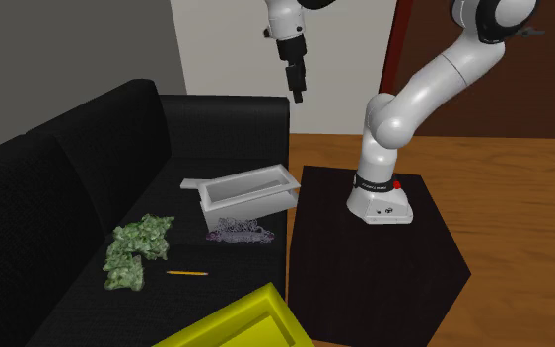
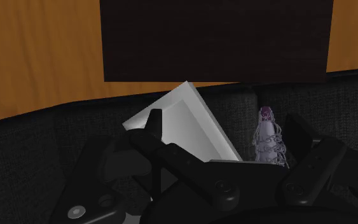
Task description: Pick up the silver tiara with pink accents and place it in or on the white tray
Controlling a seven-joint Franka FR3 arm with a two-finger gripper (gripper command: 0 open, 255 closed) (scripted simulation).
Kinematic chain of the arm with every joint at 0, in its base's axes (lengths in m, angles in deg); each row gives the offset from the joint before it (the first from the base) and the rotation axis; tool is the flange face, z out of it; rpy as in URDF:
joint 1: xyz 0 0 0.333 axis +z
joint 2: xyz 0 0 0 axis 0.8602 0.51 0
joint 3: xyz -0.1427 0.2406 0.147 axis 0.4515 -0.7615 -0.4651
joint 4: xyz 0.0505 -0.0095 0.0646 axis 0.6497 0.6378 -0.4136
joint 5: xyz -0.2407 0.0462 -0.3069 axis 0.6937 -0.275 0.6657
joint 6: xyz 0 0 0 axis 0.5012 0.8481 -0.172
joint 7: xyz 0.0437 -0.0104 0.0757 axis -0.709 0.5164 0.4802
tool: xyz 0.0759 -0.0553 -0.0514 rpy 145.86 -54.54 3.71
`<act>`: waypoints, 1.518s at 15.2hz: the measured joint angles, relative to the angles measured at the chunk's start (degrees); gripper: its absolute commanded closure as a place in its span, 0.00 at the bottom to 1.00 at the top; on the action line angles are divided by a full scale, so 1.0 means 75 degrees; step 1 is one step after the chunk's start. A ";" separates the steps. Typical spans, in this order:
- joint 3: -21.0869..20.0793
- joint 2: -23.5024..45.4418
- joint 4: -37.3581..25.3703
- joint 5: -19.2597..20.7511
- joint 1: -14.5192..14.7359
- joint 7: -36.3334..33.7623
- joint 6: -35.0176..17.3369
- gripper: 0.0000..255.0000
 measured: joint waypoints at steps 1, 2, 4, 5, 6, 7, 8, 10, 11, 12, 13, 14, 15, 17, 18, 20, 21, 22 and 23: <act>0.0000 0.0000 0.0000 0.0000 0.0000 0.0000 0.0000 0.00; -0.0021 0.0062 0.0055 -0.0024 0.0011 -0.0024 -0.0121 0.00; -0.0105 0.0279 0.0275 -0.0115 0.0054 -0.0115 -0.0575 0.00; -0.0159 0.0294 0.0482 -0.0175 0.0089 -0.0171 -0.0816 0.00; -0.0188 0.0367 0.0676 -0.0212 0.0108 -0.0197 -0.1097 0.00; -0.0270 0.0582 0.0751 -0.0285 0.0147 -0.0281 -0.1403 0.00; -0.0298 0.0697 0.0883 -0.0313 0.0162 -0.0300 -0.1672 0.00; -0.0429 0.0992 0.1073 -0.0435 0.0237 -0.0426 -0.2197 0.00; -0.0454 0.1161 0.1182 -0.0453 0.0244 -0.0437 -0.2489 0.00; -0.0480 0.1396 0.1214 -0.0465 0.0245 -0.0451 -0.2777 0.00; -0.0569 0.1678 0.1265 -0.0525 0.0287 -0.0535 -0.3124 0.00; -0.0634 0.1923 0.1309 -0.0568 0.0316 -0.0594 -0.3440 0.00; -0.0683 0.2195 0.1292 -0.0590 0.0329 -0.0637 -0.3716 0.00; -0.0797 0.2661 0.1406 -0.0646 0.0377 -0.0738 -0.4336 0.00; -0.0851 0.2955 0.1341 -0.0654 0.0390 -0.0791 -0.4593 0.00; -0.0985 0.3559 0.1302 -0.0675 0.0438 -0.0934 -0.5194 0.00; -0.1034 0.3848 0.1218 -0.0667 0.0449 -0.0992 -0.5425 0.00; -0.1078 0.4165 0.1190 -0.0645 0.0455 -0.1047 -0.5728 0.00; -0.1099 0.4453 0.1105 -0.0602 0.0444 -0.1077 -0.5957 0.00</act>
